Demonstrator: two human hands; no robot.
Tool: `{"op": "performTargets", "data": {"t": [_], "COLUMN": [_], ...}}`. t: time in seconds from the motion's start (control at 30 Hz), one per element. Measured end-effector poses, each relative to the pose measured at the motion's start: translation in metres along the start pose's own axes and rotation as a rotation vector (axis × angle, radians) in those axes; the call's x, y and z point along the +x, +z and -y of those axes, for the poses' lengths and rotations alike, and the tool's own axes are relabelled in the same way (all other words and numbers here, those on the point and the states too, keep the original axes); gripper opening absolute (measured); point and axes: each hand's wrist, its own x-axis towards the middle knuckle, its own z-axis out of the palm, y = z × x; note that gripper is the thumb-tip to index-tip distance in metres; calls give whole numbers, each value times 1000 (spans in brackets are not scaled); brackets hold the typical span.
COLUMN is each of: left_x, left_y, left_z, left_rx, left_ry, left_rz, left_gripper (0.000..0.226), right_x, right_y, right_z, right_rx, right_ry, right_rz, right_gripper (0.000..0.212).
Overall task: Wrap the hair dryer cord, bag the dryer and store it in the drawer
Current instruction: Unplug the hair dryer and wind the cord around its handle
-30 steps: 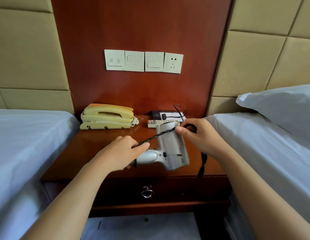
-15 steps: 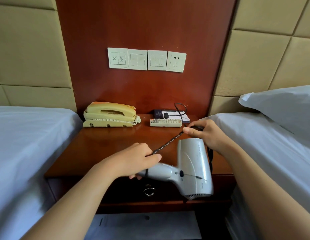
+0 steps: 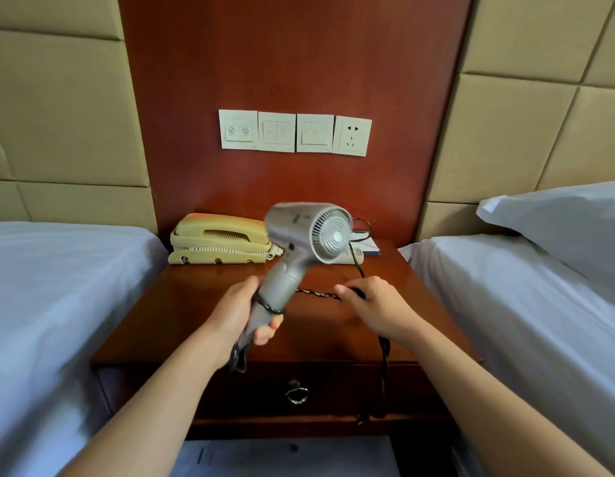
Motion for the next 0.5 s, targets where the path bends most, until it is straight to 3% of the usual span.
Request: {"op": "performTargets", "data": {"t": [0.27, 0.4, 0.5], "left_x": [14, 12, 9], "left_y": [-2, 4, 11], "left_z": [-3, -5, -7], "left_rx": [-132, -63, 96], "left_ry": [-39, -1, 51], "left_rz": [-260, -372, -445], "left_gripper": [44, 38, 37], "right_x": [-12, -13, -18], "right_y": [5, 4, 2], "right_z": [25, 31, 37], "right_rx": [-292, -398, -525], "right_ry": [-288, -414, -482], "right_rz": [55, -51, -231], "right_gripper": [29, 33, 35]}}
